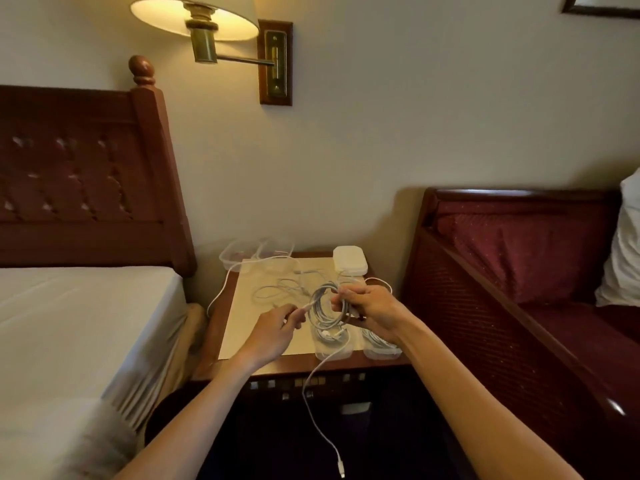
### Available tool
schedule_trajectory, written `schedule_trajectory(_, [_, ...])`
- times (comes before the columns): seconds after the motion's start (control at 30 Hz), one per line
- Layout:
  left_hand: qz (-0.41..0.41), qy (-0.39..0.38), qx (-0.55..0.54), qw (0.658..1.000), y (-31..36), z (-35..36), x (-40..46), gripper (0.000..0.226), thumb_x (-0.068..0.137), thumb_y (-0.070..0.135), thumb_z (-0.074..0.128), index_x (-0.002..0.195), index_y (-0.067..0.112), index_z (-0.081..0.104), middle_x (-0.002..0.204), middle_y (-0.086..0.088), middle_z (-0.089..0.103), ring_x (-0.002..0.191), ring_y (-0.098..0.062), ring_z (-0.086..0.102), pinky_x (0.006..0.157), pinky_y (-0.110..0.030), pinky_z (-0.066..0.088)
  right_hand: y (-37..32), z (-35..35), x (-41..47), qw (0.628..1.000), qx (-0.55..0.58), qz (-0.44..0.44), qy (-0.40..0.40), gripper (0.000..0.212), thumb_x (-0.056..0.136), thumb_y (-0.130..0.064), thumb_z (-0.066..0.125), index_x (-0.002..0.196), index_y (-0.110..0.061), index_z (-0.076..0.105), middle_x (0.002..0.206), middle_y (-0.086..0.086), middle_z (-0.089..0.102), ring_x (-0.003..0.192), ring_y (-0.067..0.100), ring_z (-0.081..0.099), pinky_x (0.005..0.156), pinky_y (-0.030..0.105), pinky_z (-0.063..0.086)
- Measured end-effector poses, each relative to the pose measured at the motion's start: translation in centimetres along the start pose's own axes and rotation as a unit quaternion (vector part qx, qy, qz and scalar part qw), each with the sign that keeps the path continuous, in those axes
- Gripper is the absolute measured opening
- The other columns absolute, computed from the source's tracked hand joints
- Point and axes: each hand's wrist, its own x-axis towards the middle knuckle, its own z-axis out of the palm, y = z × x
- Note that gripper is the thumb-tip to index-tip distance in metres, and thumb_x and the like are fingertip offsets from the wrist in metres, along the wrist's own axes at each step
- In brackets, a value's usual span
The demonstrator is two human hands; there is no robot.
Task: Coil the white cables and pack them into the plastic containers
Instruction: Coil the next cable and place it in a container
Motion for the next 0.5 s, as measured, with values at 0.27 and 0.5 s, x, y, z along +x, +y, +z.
schedule_trajectory(0.27, [-0.079,0.032,0.086,0.993,-7.9,3.8,0.9,0.021,0.099,0.030,0.051,0.103,0.017,0.067,0.109,0.001,0.065,0.101,-0.015,0.060,0.084,-0.028,0.044,5.9,0.2,4.7,0.934,-0.284,-0.168,0.136,0.014,0.087,-0.019,0.069,0.099,-0.016,0.075,0.078,-0.004,0.075,0.076,0.010,0.069,0.070,0.032,0.056])
schedule_trajectory(0.5, [-0.051,0.011,0.161,0.986,-12.7,5.4,1.5,0.036,0.100,0.028,0.049,0.132,0.012,0.055,0.144,-0.001,0.044,0.133,-0.018,0.042,0.107,-0.026,0.034,10.8,1.5,7.0,0.659,-0.704,-0.262,0.054,0.019,0.058,-0.033,0.076,0.072,-0.023,0.069,0.061,-0.006,0.065,0.058,0.017,0.061,0.046,0.024,0.042])
